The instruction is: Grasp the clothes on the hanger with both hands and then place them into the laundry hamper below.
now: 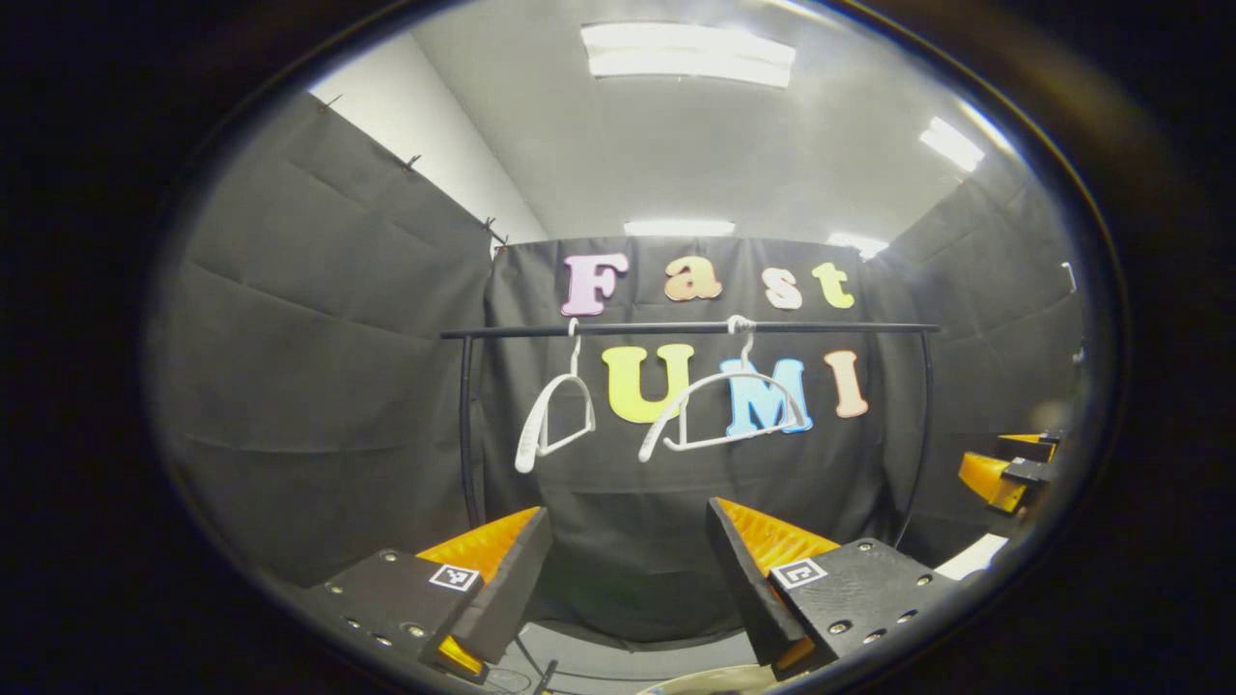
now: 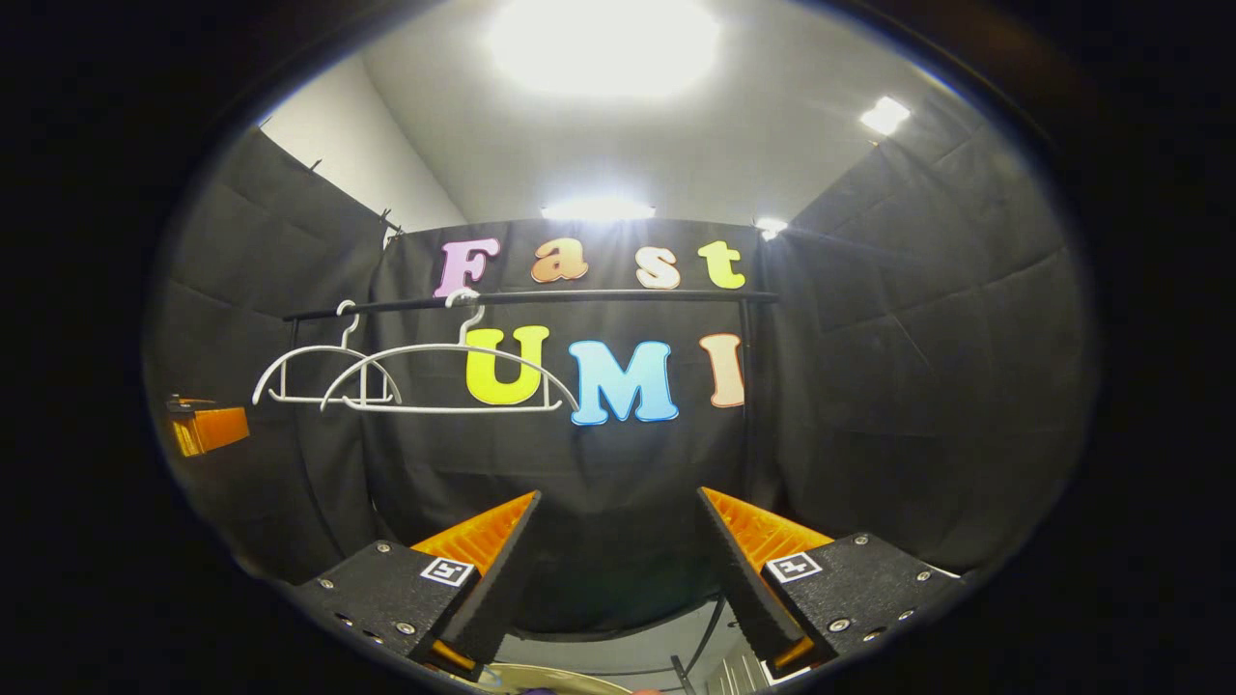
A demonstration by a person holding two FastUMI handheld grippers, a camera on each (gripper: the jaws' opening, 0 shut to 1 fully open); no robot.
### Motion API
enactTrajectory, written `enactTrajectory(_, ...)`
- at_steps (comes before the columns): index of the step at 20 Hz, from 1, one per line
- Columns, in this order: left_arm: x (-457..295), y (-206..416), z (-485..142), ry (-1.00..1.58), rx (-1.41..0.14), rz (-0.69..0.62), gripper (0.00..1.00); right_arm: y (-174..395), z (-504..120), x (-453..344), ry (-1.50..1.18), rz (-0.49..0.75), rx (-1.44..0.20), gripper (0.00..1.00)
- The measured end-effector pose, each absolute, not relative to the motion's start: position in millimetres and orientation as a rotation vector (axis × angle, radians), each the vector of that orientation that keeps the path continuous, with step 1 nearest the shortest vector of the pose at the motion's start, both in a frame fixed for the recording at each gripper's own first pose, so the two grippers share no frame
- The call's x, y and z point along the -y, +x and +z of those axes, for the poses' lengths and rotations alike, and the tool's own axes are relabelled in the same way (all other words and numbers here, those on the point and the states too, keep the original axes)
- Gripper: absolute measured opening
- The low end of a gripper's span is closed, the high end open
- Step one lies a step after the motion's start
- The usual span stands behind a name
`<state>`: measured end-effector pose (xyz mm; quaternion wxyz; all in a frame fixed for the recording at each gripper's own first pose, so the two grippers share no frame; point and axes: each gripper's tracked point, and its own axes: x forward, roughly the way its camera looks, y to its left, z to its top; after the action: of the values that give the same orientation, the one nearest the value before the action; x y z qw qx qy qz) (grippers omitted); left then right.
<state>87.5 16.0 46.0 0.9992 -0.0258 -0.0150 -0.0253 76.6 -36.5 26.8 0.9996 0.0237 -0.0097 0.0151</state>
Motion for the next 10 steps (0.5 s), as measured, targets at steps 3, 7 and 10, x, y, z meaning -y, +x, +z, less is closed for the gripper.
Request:
enactTrajectory(3, -17, 87, 48, -0.044, 0.035, -0.048, 0.99, 75, 28, 36, 0.049, 0.028, 0.022, 0.94)
enactTrajectory(7, -16, 81, 52, -0.041, 0.043, -0.047, 0.99, 70, 31, 38, 0.045, 0.029, 0.028, 0.94)
enactTrajectory(10, -14, 79, 51, -0.039, 0.045, -0.045, 0.94, 65, 33, 32, 0.043, 0.028, 0.034, 0.94)
